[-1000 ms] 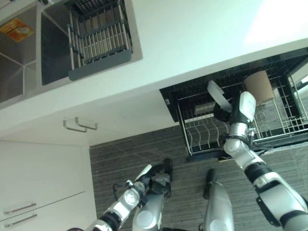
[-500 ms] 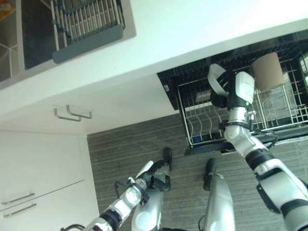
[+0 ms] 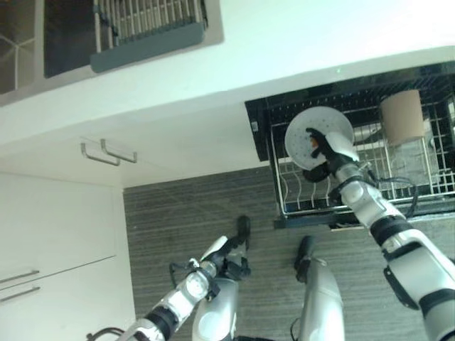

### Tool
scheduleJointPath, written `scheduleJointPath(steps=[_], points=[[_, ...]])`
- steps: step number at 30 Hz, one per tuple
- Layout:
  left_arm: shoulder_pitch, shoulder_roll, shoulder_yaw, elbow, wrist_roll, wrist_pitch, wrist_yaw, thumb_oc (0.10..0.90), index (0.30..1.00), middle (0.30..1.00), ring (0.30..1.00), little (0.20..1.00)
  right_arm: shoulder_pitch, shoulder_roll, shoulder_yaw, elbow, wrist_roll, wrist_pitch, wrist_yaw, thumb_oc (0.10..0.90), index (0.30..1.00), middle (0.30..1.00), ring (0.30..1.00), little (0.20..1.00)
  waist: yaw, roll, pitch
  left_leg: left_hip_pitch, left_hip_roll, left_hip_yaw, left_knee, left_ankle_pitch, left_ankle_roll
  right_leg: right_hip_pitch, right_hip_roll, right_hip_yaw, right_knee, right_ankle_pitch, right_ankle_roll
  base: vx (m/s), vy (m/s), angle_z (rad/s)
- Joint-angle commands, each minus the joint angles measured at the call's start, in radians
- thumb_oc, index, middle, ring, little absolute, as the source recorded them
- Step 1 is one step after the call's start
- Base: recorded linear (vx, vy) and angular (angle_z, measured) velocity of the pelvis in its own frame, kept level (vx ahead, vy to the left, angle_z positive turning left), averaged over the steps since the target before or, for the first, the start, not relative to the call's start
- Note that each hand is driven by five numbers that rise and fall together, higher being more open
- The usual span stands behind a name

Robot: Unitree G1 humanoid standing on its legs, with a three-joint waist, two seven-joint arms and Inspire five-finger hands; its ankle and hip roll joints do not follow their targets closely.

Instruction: Place the dishes in the dishwasher.

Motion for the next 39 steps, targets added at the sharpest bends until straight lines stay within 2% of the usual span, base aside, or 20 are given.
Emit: scheduleJointPath(steps=[1, 4, 6, 9, 10, 12, 14, 15, 17, 20, 25, 28, 33, 37, 39], points=[[0.08, 0.098, -0.018, 0.02, 0.012, 0.026, 0.005, 0.8, 0.9, 0.9, 0.9, 0.9, 0.131, 0.001, 0.03, 0.123, -0.023, 0.078, 0.068, 0.8, 0.9, 0.9, 0.9, 0.9, 0.016, -0.006, 0.005, 0.021, 0.003, -0.018, 0.167, -0.284, 0.009, 0.059, -0.031, -0.04, -0.186, 0.081, 0.068, 0.0, 0.0, 0.0], [0.088, 0.085, -0.014, 0.043, 0.014, 0.028, 0.006, 0.8, 0.9, 0.9, 0.9, 0.9, 0.149, 0.014, 0.019, 0.124, 0.048, 0.079, 0.005, 0.8, 0.9, 0.9, 0.9, 0.9, 0.011, -0.008, 0.005, 0.056, 0.007, -0.01, 0.167, -0.294, 0.009, 0.092, -0.026, -0.04, -0.186, 0.072, 0.067, 0.01, 0.001, 0.0], [0.105, 0.06, 0.003, 0.079, -0.007, 0.033, -0.003, 0.8, 0.9, 0.9, 0.9, 0.9, 0.179, 0.044, -0.045, 0.09, 0.281, 0.064, -0.123, 0.8, 0.9, 0.9, 0.9, 0.9, -0.006, -0.012, 0.005, 0.116, 0.013, 0.002, 0.167, -0.31, 0.007, 0.144, -0.018, -0.027, -0.186, 0.058, 0.062, 0.07, 0.036, 0.01], [0.123, 0.042, 0.021, 0.098, -0.011, 0.038, 0.001, 0.8, 0.9, 0.9, 0.9, 0.9, 0.212, 0.055, -0.085, 0.017, 0.334, 0.018, -0.193, 0.8, 0.9, 0.9, 0.9, 0.9, -0.022, -0.018, 0.005, 0.156, 0.017, 0.012, 0.167, -0.32, 0.004, 0.18, -0.012, -0.017, -0.186, 0.047, 0.059, 0.06, 0.042, -0.1], [0.136, 0.027, 0.047, 0.112, -0.012, 0.056, -0.005, 0.8, 0.9, 0.9, 0.9, 0.9, 0.26, 0.058, -0.133, -0.121, 0.36, -0.015, -0.26, 0.8, 0.9, 0.9, 0.9, 0.9, -0.044, -0.026, 0.005, 0.204, 0.022, 0.024, 0.167, -0.331, -0.001, 0.224, -0.004, -0.007, -0.186, 0.035, 0.056, 0.08, 0.043, -0.23], [0.143, 0.021, 0.054, 0.121, -0.011, 0.06, -0.006, 0.8, 0.9, 0.9, 0.9, 0.9, 0.281, 0.059, -0.15, -0.173, 0.365, -0.033, -0.283, 0.8, 0.9, 0.9, 0.9, 0.9, -0.053, -0.028, -0.003, 0.218, 0.023, 0.027, 0.167, -0.335, -0.002, 0.236, 0.002, -0.003, -0.186, 0.029, 0.054, 0.07, 0.025, -0.2], [0.161, 0.015, 0.074, 0.129, -0.009, 0.073, -0.016, 0.8, 0.9, 0.9, 0.9, 0.9, 0.333, 0.058, -0.181, -0.296, 0.373, -0.078, -0.328, 0.8, 0.9, 0.9, 0.9, 0.9, -0.069, -0.033, -0.027, 0.238, 0.029, 0.036, 0.167, -0.344, -0.006, 0.258, 0.01, 0.005, -0.186, 0.015, 0.052, 0.09, 0.019, -0.18], [0.173, 0.013, 0.091, 0.134, -0.009, 0.081, -0.025, 0.8, 0.9, 0.9, 0.9, 0.9, 0.376, 0.053, -0.209, -0.386, 0.377, -0.123, -0.346, 0.8, 0.9, 0.9, 0.9, 0.9, -0.082, -0.036, -0.042, 0.249, 0.035, 0.042, 0.167, -0.348, -0.009, 0.27, 0.015, 0.008, -0.186, 0.007, 0.052, 0.07, 0.01, -0.08], [0.19, 0.011, 0.112, 0.141, -0.003, 0.084, -0.031, 0.8, 0.9, 0.9, 0.9, 0.9, 0.427, 0.048, -0.242, -0.491, 0.378, -0.161, -0.348, 0.8, 0.9, 0.9, 0.9, 0.9, -0.093, -0.038, -0.057, 0.258, 0.042, 0.047, 0.167, -0.35, -0.011, 0.281, 0.02, 0.011, -0.186, -0.001, 0.05, 0.04, 0.0, -0.13], [0.219, 0.003, 0.159, 0.169, 0.017, 0.077, -0.04, 0.8, 0.9, 0.9, 0.9, 0.9, 0.509, 0.036, -0.275, -0.645, 0.396, -0.211, -0.256, 0.8, 0.9, 0.9, 0.9, 0.9, -0.11, -0.045, -0.083, 0.269, 0.053, 0.056, 0.167, -0.353, -0.017, 0.298, 0.028, 0.014, -0.186, -0.014, 0.049, 0.02, -0.033, -0.25], [0.259, -0.005, 0.211, 0.192, 0.057, 0.064, -0.05, 0.8, 0.9, 0.9, 0.9, 0.9, 0.587, 0.017, -0.316, -0.81, 0.42, -0.264, -0.206, 0.8, 0.9, 0.9, 0.9, 0.9, -0.12, -0.061, -0.12, 0.277, 0.067, 0.062, 0.167, -0.352, -0.02, 0.315, 0.035, 0.013, -0.186, -0.026, 0.045, 0.0, -0.074, -0.04], [0.282, -0.012, 0.236, 0.206, 0.08, 0.056, -0.054, 0.8, 0.9, 0.9, 0.9, 0.9, 0.644, -0.003, -0.356, -0.917, 0.477, -0.315, -0.182, 0.8, 0.9, 0.9, 0.9, 0.9, -0.128, -0.07, -0.14, 0.293, 0.083, 0.071, 0.167, -0.358, -0.022, 0.34, 0.043, 0.005, -0.186, -0.041, 0.041, 0.01, -0.073, -0.05], [0.299, -0.026, 0.27, 0.243, 0.108, 0.031, -0.059, 0.8, 0.9, 0.9, 0.9, 0.9, 0.749, -0.033, -0.484, -1.022, 0.399, -0.379, -0.297, 0.8, 0.9, 0.9, 0.9, 0.9, -0.167, -0.086, -0.167, 0.325, 0.114, 0.098, 0.167, -0.365, -0.024, 0.372, 0.059, 0.001, -0.186, -0.057, 0.035, 0.0, -0.046, -0.1], [0.297, -0.019, 0.304, 0.249, 0.099, 0.04, -0.093, 0.8, 0.9, 0.9, 0.9, 0.9, 0.847, -0.068, -0.63, -1.01, 0.383, -0.335, -0.385, 0.8, 0.9, 0.9, 0.9, 0.9, -0.207, -0.102, -0.185, 0.35, 0.13, 0.122, 0.167, -0.365, -0.022, 0.384, 0.071, 0.009, -0.186, -0.058, 0.03, -0.02, -0.064, -0.29], [0.287, -0.017, 0.313, 0.264, 0.089, 0.047, -0.112, 0.8, 0.9, 0.9, 0.9, 0.9, 0.895, -0.072, -0.707, -0.952, 0.339, -0.3, -0.497, 0.8, 0.9, 0.9, 0.9, 0.9, -0.234, -0.113, -0.191, 0.379, 0.139, 0.138, 0.167, -0.376, -0.02, 0.399, 0.077, 0.022, -0.186, -0.063, 0.029, -0.02, -0.082, -0.33]])
